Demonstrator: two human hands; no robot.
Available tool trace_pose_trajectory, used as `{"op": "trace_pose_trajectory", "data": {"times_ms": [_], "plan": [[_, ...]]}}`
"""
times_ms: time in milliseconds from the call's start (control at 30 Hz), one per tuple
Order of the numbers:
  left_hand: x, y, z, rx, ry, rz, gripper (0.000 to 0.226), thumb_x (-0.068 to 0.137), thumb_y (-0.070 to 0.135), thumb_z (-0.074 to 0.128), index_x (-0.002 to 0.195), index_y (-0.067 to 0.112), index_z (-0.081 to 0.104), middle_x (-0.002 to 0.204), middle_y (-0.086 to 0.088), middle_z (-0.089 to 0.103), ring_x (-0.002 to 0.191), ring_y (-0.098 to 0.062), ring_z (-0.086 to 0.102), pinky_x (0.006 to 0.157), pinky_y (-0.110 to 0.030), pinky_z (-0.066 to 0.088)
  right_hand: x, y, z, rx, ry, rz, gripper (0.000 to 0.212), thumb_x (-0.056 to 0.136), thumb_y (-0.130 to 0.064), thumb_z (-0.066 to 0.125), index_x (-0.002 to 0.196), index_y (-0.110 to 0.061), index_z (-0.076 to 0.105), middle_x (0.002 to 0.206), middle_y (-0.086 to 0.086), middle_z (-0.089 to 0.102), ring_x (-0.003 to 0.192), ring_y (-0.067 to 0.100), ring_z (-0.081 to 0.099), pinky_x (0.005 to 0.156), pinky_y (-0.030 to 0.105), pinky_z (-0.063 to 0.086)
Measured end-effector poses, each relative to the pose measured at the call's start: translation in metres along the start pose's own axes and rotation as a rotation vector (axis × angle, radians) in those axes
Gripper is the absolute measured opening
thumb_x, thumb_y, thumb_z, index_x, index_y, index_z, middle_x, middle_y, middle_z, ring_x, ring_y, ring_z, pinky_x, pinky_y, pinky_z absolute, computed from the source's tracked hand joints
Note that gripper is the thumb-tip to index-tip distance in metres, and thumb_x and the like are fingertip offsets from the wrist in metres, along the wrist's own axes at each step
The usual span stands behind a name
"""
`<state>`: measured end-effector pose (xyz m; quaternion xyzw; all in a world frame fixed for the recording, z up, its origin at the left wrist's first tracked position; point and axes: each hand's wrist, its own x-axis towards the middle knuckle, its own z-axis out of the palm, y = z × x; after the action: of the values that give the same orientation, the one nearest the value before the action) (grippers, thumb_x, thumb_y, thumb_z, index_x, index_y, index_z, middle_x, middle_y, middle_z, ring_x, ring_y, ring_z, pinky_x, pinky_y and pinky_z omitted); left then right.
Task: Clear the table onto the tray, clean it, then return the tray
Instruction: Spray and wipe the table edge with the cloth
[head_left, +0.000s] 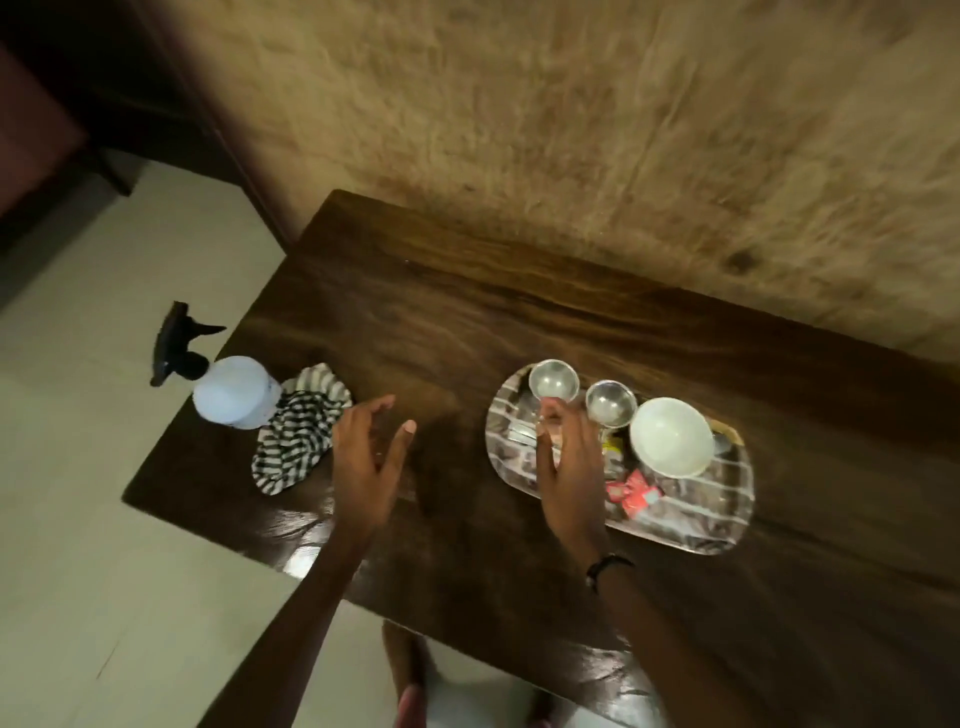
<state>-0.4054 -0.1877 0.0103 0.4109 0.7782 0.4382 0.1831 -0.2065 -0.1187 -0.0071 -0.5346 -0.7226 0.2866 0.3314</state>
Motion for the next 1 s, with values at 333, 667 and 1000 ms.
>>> {"op": "trace_pose_trajectory", "data": {"times_ms": [333, 667, 1000], "plan": [[0.047, -0.090, -0.125, 0.131, 0.478, -0.011, 0.048, 0.081, 0.021, 0.073, 0.118, 0.002, 0.049, 0.124, -0.019, 0.048, 0.119, -0.028, 0.042, 0.106, -0.050, 0.032, 0.018, -0.111, 0.172, -0.065, -0.476, -0.147, 0.042, 0.096, -0.020, 0.051, 0.137, -0.015, 0.045, 0.137, 0.005, 0.049, 0.125, 0.019, 0.046, 0.108, 0.034, 0.037], [0.127, -0.147, -0.160, -0.286, 0.045, -0.189, 0.087, 0.070, 0.023, 0.079, 0.142, 0.017, 0.032, 0.134, 0.031, 0.039, 0.121, 0.015, 0.042, 0.098, -0.013, 0.044, 0.022, -0.137, 0.278, -0.352, -0.707, 0.024, 0.095, 0.083, -0.047, 0.066, 0.153, -0.023, 0.006, 0.162, 0.005, -0.005, 0.149, 0.027, -0.006, 0.122, 0.043, 0.002], [0.163, -0.132, -0.152, -0.302, -0.213, -0.032, 0.062, 0.078, 0.004, 0.073, 0.129, 0.025, 0.045, 0.129, 0.010, 0.053, 0.117, -0.001, 0.053, 0.099, -0.012, 0.041, 0.016, -0.138, 0.292, -0.448, -0.756, 0.067, 0.098, 0.080, -0.050, 0.069, 0.153, -0.031, 0.005, 0.160, 0.004, -0.020, 0.145, 0.028, -0.022, 0.121, 0.050, 0.002]]}}
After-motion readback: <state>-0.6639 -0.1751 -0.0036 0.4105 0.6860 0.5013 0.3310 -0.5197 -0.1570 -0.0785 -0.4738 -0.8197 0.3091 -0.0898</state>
